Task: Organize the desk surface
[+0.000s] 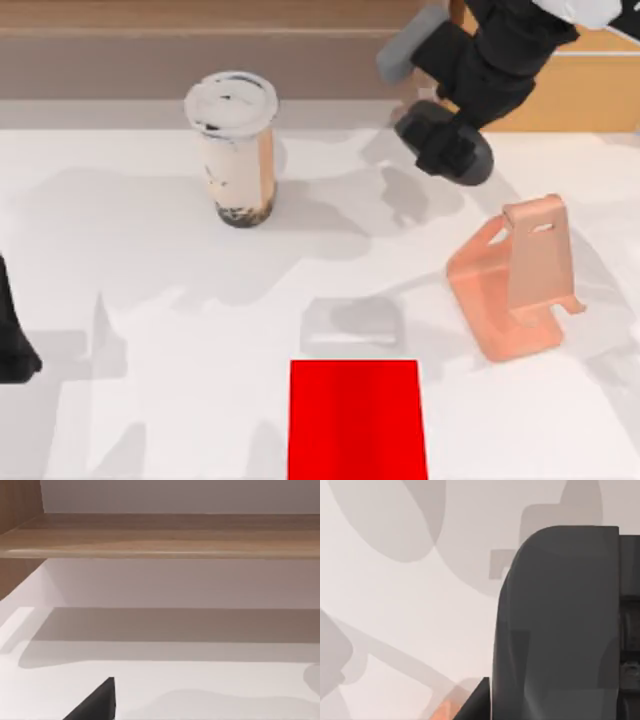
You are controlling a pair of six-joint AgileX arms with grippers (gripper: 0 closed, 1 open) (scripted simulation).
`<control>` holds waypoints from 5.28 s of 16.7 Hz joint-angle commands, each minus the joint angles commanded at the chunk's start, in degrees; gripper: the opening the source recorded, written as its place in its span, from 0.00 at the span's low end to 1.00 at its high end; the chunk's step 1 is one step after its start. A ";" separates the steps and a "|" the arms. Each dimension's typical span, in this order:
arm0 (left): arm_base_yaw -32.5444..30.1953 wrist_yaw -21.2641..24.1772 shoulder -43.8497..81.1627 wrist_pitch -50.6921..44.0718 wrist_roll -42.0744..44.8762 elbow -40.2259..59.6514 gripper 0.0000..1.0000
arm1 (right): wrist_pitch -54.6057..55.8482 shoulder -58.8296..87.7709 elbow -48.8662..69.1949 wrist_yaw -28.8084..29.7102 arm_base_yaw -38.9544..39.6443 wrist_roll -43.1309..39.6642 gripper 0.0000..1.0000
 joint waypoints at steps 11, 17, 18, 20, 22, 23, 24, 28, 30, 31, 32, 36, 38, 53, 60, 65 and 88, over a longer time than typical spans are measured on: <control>0.00 0.00 0.00 0.00 0.00 0.00 1.00 | 8.23 -1.63 -13.12 0.42 17.74 39.31 0.00; 0.00 0.00 0.00 0.00 0.00 0.00 1.00 | 8.16 -3.97 -22.03 1.79 24.83 64.36 0.00; 0.00 0.00 0.00 0.00 0.00 0.00 1.00 | 7.88 -4.65 -23.66 2.09 25.71 68.26 0.00; 0.00 0.00 0.00 0.00 0.00 0.00 1.00 | 7.34 -6.02 -26.68 2.67 27.19 74.80 0.00; 0.00 0.00 0.00 0.00 0.00 0.00 1.00 | 6.94 -7.20 -28.93 3.11 28.15 78.84 0.00; 0.00 0.00 0.00 0.00 0.00 0.00 1.00 | 6.81 -7.58 -29.63 3.25 28.43 79.98 0.00; 0.00 0.00 0.00 0.00 0.00 0.00 1.00 | 6.74 -7.80 -30.00 3.32 28.58 80.57 0.00; 0.00 0.00 0.00 0.00 0.00 0.00 1.00 | 6.74 -7.80 -30.00 3.32 28.58 80.57 0.00; 0.00 0.00 0.00 0.00 0.00 0.00 1.00 | 6.95 -7.46 -29.96 3.23 28.31 80.60 0.00; 0.00 0.00 0.00 0.00 0.00 0.00 1.00 | 7.30 -7.36 -30.19 3.25 28.36 80.59 0.00; 0.00 0.00 0.00 0.00 0.00 0.00 1.00 | 7.65 -7.25 -30.42 3.27 28.41 80.59 0.00; 0.00 0.00 0.00 0.00 0.00 0.00 1.00 | 8.75 -6.91 -31.13 3.33 28.58 80.58 0.00; 0.00 0.00 0.00 0.00 0.00 0.00 1.00 | 8.75 -6.91 -31.13 3.33 28.58 80.58 0.00; 0.00 0.00 0.00 0.00 0.00 0.00 1.00 | 8.75 -6.91 -31.13 3.33 28.58 80.58 1.00; 0.00 0.00 0.00 0.00 0.00 0.00 1.00 | 8.74 -6.95 -31.12 3.32 28.49 80.59 1.00; 0.00 0.00 0.00 0.00 0.00 0.00 1.00 | 10.91 -12.72 -28.54 1.70 23.57 76.19 1.00; 0.00 0.00 0.00 0.00 0.00 0.00 1.00 | 4.26 -30.50 -50.65 2.96 -66.51 -3.16 1.00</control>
